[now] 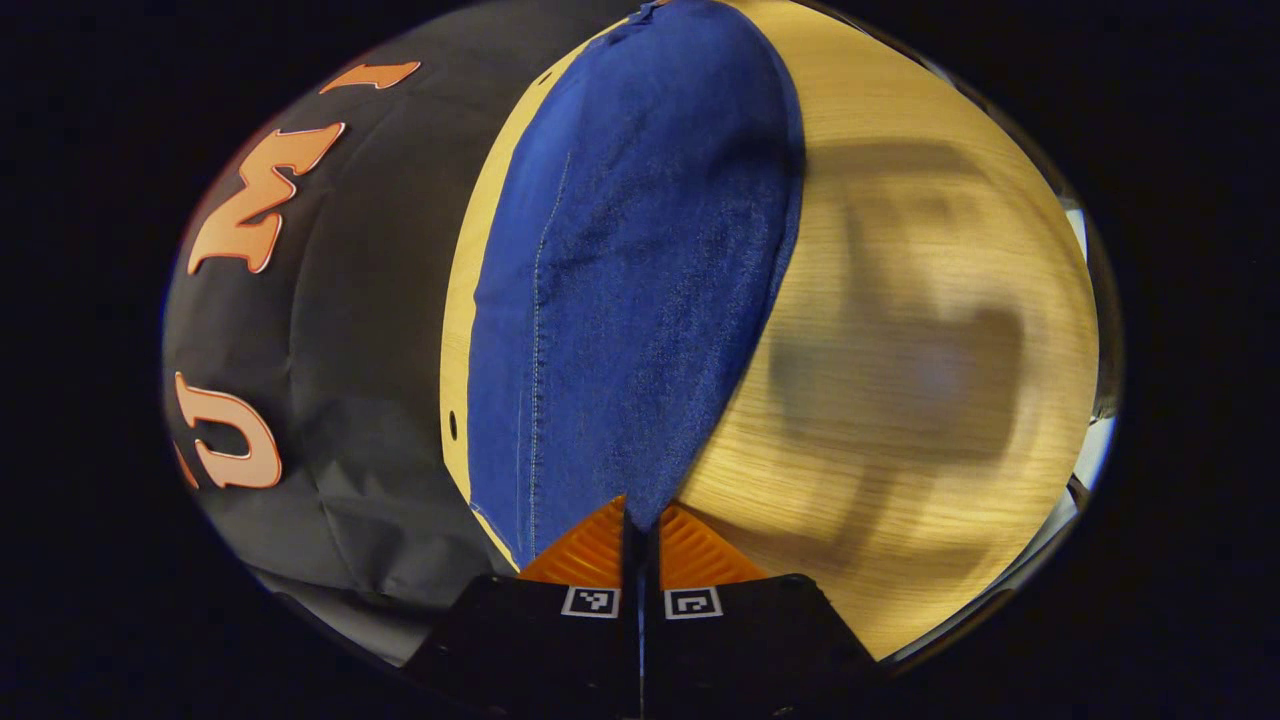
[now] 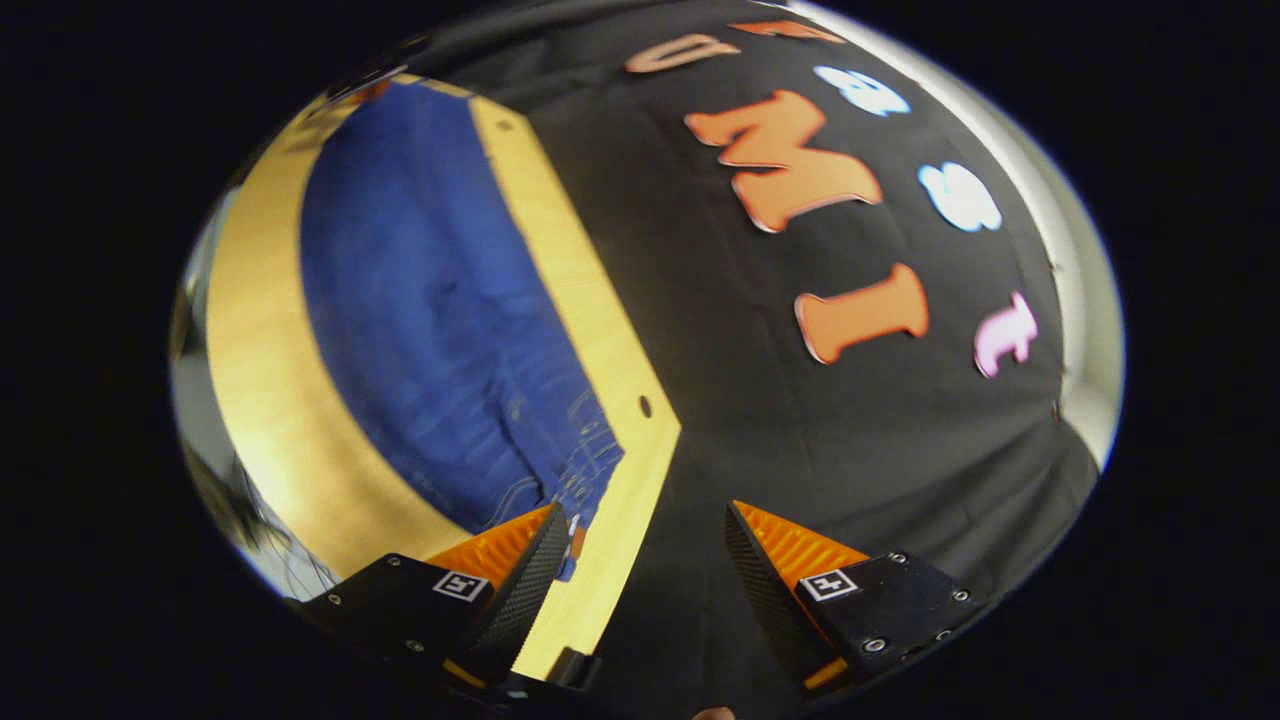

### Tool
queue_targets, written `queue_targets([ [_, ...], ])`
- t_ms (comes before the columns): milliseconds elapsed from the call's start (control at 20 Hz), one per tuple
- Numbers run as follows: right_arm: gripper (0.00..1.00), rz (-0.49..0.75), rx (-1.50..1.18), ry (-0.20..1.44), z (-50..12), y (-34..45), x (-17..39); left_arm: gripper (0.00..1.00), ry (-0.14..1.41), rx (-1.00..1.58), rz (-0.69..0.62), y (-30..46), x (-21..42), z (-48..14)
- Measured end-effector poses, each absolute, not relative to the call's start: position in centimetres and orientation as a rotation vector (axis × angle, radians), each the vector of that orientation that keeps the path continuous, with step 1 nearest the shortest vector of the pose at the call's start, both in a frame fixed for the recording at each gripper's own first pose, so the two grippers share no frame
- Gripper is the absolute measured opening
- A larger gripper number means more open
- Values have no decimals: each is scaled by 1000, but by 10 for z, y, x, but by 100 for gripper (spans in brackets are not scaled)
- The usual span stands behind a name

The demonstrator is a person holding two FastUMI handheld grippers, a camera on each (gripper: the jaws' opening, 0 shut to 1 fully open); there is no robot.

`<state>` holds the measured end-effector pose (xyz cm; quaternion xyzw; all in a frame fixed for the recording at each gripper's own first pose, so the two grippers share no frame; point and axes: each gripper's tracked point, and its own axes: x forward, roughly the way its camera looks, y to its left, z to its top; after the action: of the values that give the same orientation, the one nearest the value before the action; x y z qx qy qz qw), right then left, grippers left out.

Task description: Grasp the waist and the cuffs of the jeans and fold them to make the two legs overlap; first hold the waist and fold one-third of the jeans toward the cuffs, then hold the cuffs and fold the remaining one-third in the same direction to finish folding.

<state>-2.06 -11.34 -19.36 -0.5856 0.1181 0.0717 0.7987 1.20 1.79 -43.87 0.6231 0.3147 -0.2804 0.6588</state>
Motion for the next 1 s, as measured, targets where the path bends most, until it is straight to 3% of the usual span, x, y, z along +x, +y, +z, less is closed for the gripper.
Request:
queue_targets([
  [300, 97, 403, -1475, 380, -285, -126, -9, 2, 738, 1413, -595, 20, 11, -440],
  [700, 97, 543, -1624, 416, -326, -134, 26, 2, 757, 1429, -570, 22, 10, -438],
  [1000, 97, 580, -1626, 418, -330, -125, 50, 2, 772, 1411, -546, 23, 11, -439],
])
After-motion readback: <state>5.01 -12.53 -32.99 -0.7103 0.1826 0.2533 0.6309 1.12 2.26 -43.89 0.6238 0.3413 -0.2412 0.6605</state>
